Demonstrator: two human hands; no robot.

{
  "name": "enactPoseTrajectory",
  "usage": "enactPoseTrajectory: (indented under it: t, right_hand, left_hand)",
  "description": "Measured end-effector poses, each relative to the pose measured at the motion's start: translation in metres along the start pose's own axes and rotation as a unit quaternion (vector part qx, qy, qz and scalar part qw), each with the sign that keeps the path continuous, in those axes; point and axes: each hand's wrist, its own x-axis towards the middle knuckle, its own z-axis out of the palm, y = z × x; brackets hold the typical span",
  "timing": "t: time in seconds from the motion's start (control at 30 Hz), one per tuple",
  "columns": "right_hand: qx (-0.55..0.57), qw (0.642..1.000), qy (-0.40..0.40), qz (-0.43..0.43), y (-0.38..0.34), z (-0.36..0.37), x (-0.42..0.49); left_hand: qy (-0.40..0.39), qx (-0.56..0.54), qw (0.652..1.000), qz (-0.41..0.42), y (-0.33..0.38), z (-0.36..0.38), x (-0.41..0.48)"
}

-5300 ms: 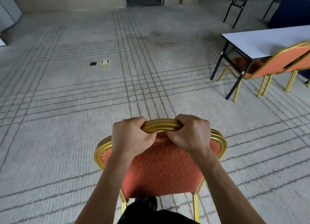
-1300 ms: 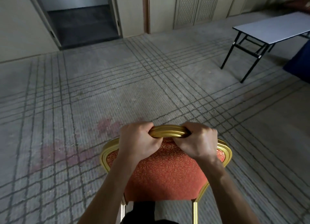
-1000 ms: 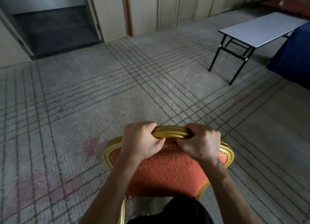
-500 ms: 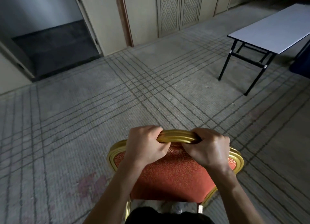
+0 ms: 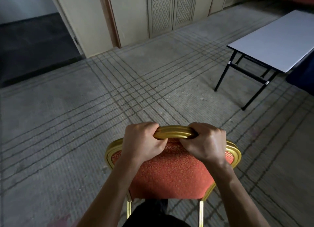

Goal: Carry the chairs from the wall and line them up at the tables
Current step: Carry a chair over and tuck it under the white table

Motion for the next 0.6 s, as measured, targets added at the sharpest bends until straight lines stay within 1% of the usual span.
enactPoseTrajectory:
  t: [0.1, 0.17, 0.23, 0.27, 0.33, 0.37, 0.47, 0.6]
  right_hand:
    - [-0.014, 1.0, -0.018, 0.014, 0.014, 0.033, 0.061]
    - [-0.015, 1.0, -0.008, 0.013, 0.023, 0.046, 0.096]
    - [-0.01, 1.0, -0.006, 0.015, 0.034, 0.059, 0.135]
    - [-0.011, 1.0, 0.008, 0.013, 0.041, 0.066, 0.153]
    - [-0.014, 1.0, 0.024, 0.015, 0.051, 0.079, 0.195]
    - [-0.008, 1.0, 0.021, 0.022, 0.056, 0.085, 0.214]
    - [-0.006, 0.999, 0.035, 0.02, 0.081, 0.114, 0.271]
    - [-0.004, 0.999, 0.027, 0.023, 0.13, 0.16, 0.349]
  left_hand:
    - [-0.014, -0.023, 1.0, 0.004, -0.038, 0.03, 0.059]
    - [-0.008, -0.018, 1.0, 0.023, -0.054, 0.045, 0.097]
    - [-0.015, -0.024, 0.999, 0.019, -0.069, 0.058, 0.14]
    - [-0.005, -0.026, 0.999, 0.027, -0.077, 0.066, 0.159]
    - [-0.008, -0.029, 0.999, 0.042, -0.091, 0.081, 0.201]
    - [-0.022, -0.036, 0.998, 0.04, -0.098, 0.087, 0.221]
    - [-0.019, -0.032, 0.998, 0.054, -0.122, 0.12, 0.279]
    - [-0.026, -0.02, 0.998, 0.054, -0.153, 0.177, 0.36]
